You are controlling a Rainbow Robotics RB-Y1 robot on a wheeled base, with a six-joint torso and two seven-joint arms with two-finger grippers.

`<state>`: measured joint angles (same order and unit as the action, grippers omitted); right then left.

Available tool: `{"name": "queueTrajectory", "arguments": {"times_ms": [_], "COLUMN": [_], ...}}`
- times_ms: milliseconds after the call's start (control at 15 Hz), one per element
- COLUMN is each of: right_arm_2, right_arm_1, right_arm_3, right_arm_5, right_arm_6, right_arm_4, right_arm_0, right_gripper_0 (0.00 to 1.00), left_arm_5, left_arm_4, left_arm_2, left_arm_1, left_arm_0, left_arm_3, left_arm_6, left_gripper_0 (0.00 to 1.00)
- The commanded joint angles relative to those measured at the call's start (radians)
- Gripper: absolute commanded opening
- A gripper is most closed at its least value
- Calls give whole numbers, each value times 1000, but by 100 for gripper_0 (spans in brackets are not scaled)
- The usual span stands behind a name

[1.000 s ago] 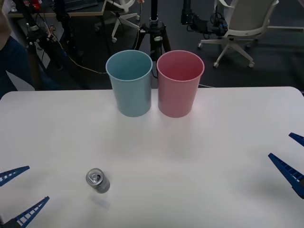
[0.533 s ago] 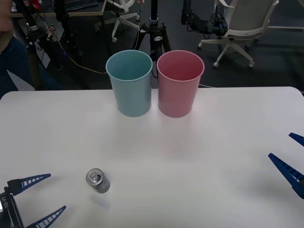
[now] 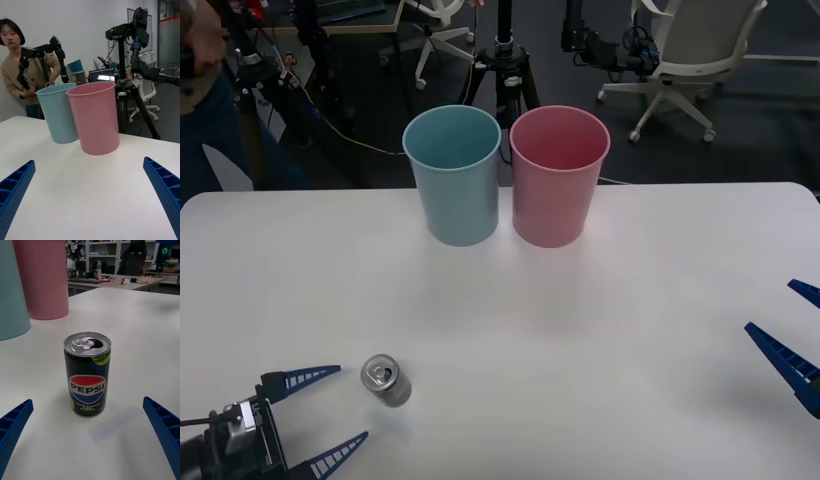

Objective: Grasp the object on the table and drop it into the matching bin: aluminum can to the light blue bin, PET bottle to the pink bin.

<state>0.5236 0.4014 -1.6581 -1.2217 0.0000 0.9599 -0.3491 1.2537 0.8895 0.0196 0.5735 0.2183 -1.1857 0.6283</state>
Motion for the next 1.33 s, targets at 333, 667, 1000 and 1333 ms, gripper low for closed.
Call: {"name": "queueTrajectory", "arguments": {"times_ms": [333, 667, 1000, 1333], "right_arm_2": [0, 0, 0, 0], "right_arm_1": [0, 0, 0, 0], "right_arm_3": [0, 0, 0, 0], "right_arm_5": [0, 0, 0, 0], "right_arm_6": [0, 0, 0, 0], "right_arm_4": [0, 0, 0, 0], "right_arm_0": [0, 0, 0, 0], "right_gripper_0": [100, 100, 100, 100], "left_arm_5": [-13, -39, -62, -68], "left_arm_4": [83, 112, 146, 154], "left_arm_2": [0, 0, 0, 0], "left_arm_1": [-84, -123, -144, -152], "left_arm_0": [-63, -102, -128, -128], "left_arm_3": [0, 0, 0, -2], "left_arm_6": [-58, -91, -116, -147], "left_gripper_0": [100, 100, 100, 1]}}
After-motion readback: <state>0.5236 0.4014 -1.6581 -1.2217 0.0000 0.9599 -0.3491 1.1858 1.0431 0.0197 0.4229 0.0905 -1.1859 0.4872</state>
